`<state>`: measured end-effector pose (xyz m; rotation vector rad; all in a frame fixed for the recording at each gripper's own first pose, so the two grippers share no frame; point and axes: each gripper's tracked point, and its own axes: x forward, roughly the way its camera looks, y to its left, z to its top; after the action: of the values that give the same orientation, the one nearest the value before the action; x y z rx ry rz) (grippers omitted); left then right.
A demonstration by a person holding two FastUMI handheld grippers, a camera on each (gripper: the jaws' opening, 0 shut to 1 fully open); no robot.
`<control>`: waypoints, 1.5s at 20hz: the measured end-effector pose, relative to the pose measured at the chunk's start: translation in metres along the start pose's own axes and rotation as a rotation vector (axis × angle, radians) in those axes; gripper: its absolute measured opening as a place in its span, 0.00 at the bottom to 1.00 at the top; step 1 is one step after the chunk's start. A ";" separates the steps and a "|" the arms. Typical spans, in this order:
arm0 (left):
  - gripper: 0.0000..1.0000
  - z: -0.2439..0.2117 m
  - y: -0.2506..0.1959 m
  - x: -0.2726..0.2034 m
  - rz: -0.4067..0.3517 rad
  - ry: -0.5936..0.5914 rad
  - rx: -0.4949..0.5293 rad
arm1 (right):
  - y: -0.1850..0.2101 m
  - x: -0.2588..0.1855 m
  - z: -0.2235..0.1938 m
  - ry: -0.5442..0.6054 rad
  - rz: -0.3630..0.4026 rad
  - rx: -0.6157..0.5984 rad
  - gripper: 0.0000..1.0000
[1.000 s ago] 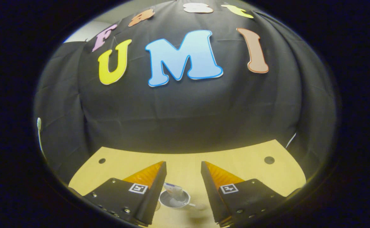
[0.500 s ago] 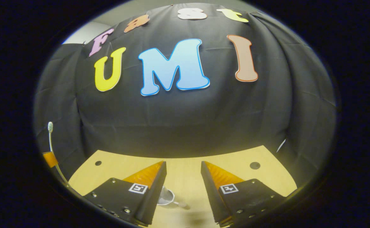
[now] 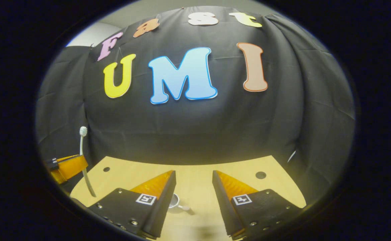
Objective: Put the toothbrush and toothpaste on the desktop into the cup, then pick up the cup and place it on the coaster on the desktop.
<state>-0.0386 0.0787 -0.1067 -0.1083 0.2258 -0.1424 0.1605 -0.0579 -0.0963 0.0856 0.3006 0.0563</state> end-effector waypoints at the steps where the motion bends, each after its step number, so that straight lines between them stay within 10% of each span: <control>1: 0.07 -0.002 -0.005 0.004 -0.014 -0.001 0.002 | -0.003 -0.003 -0.003 0.006 -0.009 -0.002 0.68; 16: 0.06 -0.080 -0.077 0.088 -0.136 -0.074 0.084 | -0.055 -0.050 -0.093 0.182 -0.156 0.055 0.68; 30: 0.07 -0.145 -0.099 0.117 -0.085 -0.071 0.078 | -0.064 -0.089 -0.152 0.315 -0.206 0.132 0.68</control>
<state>0.0279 -0.0498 -0.2603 -0.0453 0.1447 -0.2309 0.0329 -0.1165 -0.2209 0.1766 0.6265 -0.1565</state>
